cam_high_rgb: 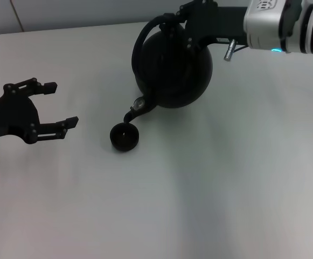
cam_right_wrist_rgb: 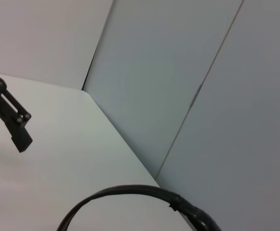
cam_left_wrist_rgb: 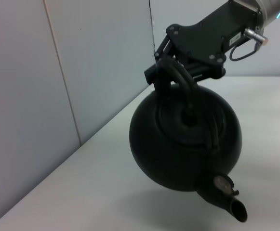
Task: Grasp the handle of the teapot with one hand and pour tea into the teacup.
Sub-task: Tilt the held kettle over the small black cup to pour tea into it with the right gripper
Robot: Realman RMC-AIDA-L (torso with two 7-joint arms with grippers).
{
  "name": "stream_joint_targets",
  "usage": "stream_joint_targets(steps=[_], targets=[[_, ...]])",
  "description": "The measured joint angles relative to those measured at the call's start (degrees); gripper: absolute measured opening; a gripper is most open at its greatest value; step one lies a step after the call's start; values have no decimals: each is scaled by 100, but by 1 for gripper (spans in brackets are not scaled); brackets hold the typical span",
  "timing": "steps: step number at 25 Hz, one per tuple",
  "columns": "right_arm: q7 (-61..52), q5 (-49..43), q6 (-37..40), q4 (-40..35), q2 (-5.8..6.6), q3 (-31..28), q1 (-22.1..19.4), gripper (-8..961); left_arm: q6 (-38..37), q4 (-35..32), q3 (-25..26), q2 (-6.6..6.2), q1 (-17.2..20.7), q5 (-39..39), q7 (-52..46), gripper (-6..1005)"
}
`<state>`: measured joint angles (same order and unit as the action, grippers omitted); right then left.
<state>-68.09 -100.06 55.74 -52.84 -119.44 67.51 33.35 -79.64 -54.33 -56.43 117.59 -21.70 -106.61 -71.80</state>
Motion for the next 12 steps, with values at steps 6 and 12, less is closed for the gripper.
stream_joint_targets(steps=[6, 12], targets=[[29, -16, -57, -75, -1, 94, -1, 122, 4, 0, 1, 0, -2, 0, 22, 870], [-6, -213, -60, -231, 0, 147, 2, 121, 7, 1, 1, 2, -1, 0, 24, 870]])
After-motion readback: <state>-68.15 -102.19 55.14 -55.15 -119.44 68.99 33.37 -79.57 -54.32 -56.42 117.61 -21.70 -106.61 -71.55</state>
